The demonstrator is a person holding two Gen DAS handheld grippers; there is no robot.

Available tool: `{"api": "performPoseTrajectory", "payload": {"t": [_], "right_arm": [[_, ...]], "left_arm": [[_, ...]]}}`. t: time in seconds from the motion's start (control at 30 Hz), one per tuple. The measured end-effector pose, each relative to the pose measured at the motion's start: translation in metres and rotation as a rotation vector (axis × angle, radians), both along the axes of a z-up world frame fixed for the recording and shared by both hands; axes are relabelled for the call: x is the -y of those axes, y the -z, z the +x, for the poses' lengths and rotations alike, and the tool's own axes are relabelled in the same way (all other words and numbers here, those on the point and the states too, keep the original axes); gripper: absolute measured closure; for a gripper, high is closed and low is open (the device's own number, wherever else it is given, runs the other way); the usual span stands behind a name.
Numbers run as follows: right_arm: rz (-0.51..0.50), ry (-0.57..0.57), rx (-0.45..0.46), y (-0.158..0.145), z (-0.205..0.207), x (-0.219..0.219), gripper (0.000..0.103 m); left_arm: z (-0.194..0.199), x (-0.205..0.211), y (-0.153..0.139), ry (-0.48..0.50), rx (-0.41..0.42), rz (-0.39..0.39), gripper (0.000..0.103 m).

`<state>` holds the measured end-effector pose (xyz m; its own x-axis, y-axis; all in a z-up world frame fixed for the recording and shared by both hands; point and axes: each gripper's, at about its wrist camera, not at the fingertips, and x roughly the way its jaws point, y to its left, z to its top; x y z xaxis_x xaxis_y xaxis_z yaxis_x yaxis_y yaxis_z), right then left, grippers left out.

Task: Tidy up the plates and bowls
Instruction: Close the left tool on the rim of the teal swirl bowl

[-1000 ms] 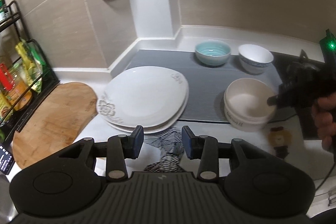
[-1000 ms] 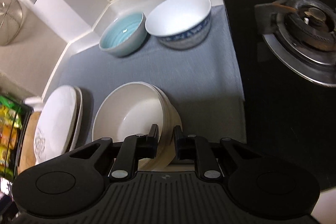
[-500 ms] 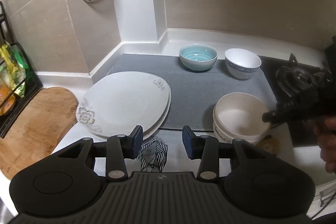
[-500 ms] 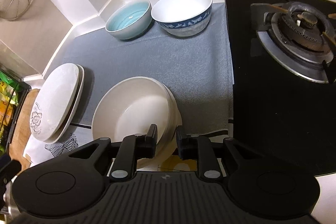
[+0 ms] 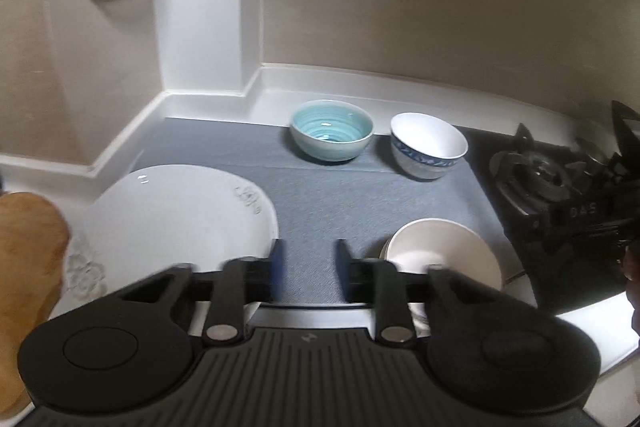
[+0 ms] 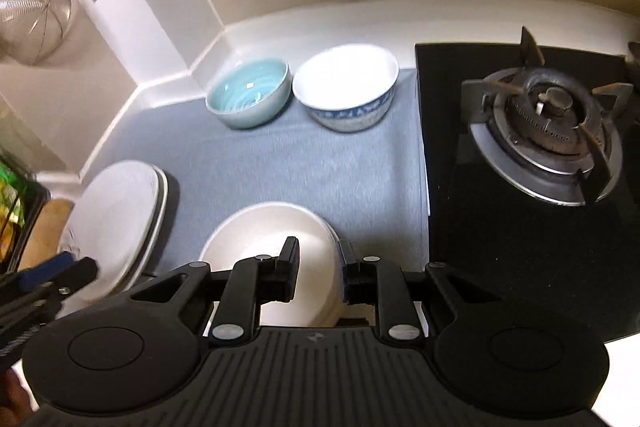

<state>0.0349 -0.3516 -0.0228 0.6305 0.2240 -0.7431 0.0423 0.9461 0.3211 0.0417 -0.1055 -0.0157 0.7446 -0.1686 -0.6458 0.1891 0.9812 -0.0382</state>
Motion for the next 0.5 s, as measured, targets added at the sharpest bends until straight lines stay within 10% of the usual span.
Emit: {"api": "performPoseTrajectory", "payload": {"t": [0.5], "right_arm": [[-0.047, 0.163, -0.024, -0.018, -0.020, -0.006, 0.080]], "left_arm": [[0.151, -0.019, 0.026, -0.015, -0.023, -0.169, 0.089]]}}
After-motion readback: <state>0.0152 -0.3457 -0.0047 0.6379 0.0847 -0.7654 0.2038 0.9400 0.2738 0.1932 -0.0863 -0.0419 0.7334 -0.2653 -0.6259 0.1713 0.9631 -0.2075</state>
